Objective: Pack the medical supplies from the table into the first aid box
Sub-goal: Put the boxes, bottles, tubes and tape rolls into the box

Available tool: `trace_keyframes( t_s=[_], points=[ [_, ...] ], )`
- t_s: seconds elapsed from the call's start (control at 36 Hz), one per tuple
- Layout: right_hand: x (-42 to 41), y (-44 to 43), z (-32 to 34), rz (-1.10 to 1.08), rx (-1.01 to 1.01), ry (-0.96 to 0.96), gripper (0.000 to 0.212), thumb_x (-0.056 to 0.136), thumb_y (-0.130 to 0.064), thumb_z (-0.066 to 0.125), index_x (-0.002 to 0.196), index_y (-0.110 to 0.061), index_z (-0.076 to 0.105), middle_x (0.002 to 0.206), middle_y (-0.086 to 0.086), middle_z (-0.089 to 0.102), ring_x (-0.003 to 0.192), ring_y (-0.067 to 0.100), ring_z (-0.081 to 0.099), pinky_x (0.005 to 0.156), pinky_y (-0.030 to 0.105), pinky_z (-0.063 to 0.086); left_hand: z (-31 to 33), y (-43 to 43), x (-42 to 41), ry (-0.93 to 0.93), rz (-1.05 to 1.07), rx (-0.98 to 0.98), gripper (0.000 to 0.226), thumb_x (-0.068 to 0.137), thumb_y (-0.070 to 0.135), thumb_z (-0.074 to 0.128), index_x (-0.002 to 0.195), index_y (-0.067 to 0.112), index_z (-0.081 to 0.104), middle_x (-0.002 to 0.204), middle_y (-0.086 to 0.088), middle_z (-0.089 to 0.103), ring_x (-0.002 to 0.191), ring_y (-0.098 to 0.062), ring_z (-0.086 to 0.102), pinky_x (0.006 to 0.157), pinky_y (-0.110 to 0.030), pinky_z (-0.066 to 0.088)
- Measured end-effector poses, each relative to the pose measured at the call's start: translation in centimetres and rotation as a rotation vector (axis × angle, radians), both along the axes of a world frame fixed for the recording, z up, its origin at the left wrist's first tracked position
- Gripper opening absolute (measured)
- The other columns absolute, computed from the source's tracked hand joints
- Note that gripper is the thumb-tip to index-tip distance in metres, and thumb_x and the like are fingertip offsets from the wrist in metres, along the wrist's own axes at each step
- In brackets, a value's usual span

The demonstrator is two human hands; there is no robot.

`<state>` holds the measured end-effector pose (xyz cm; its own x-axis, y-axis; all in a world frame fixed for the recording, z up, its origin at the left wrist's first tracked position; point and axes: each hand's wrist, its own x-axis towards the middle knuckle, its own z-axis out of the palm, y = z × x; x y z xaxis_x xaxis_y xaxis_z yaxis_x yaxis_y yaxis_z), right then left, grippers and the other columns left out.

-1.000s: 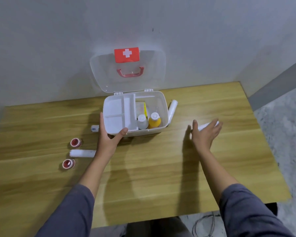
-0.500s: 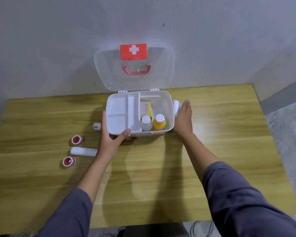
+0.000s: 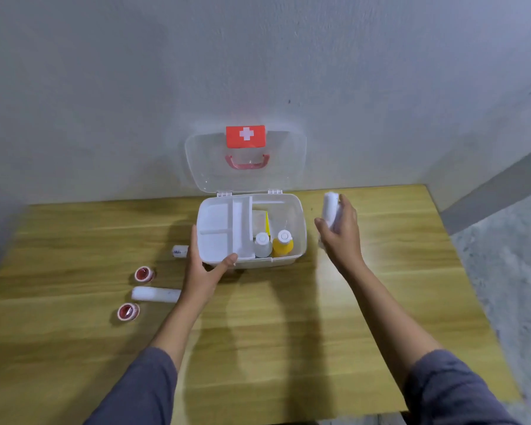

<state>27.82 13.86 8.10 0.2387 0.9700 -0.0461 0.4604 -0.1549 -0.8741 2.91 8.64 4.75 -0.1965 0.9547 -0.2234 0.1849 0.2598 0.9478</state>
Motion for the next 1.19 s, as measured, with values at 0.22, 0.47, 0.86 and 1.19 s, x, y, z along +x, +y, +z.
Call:
trace_keyframes(
  t_s=[0.22, 0.47, 0.86, 1.19],
  points=[
    [-4.0, 1.6, 3.8, 0.108, 0.229, 0.127, 0.060, 0.077, -0.033, 0.058, 0.128, -0.009, 0.038, 0.118, 0.001, 0.044, 0.112, 0.028, 0.050, 0.095, 0.052, 0.046, 0.3, 0.0, -0.1, -0.005, -0.008, -0.001, 0.100, 0.073, 0.027, 0.076, 0.148, 0.030, 0.008, 0.155, 0.009, 0.016, 0.134, 0.000, 0.015, 0.109, -0.027, 0.018],
    [-5.0, 2.5, 0.3, 0.298, 0.198, -0.029, 0.053, 0.078, -0.016, 0.065, 0.125, -0.010, 0.040, 0.120, 0.006, 0.042, 0.116, 0.025, 0.045, 0.099, 0.044, 0.044, -0.2, 0.0, -0.3, -0.009, -0.008, -0.018, 0.103, 0.071, 0.033, 0.077, 0.147, 0.033, 0.007, 0.154, 0.011, 0.016, 0.136, -0.002, 0.016, 0.113, -0.033, 0.021],
    [-4.2, 2.7, -1.3, 0.270, 0.096, -0.067, 0.028, 0.091, -0.013, 0.053, 0.118, -0.009, 0.055, 0.121, 0.006, 0.047, 0.106, 0.009, 0.044, 0.081, 0.000, 0.031, -0.2, 0.0, -0.3, -0.053, -0.003, -0.017, 0.105, 0.064, 0.041, 0.076, 0.146, 0.035, 0.010, 0.147, 0.019, 0.020, 0.137, -0.001, 0.018, 0.115, -0.038, 0.023],
    [-4.8, 2.3, -1.5, 0.073, 0.085, 0.105, 0.023, 0.081, -0.006, 0.063, 0.105, -0.007, 0.064, 0.114, 0.003, 0.049, 0.107, 0.016, 0.052, 0.094, 0.027, 0.041, -0.4, 0.0, -0.4, -0.041, -0.008, -0.013, 0.106, 0.066, 0.041, 0.077, 0.147, 0.035, 0.009, 0.155, 0.011, 0.016, 0.140, -0.006, 0.016, 0.116, -0.041, 0.021]
  ],
)
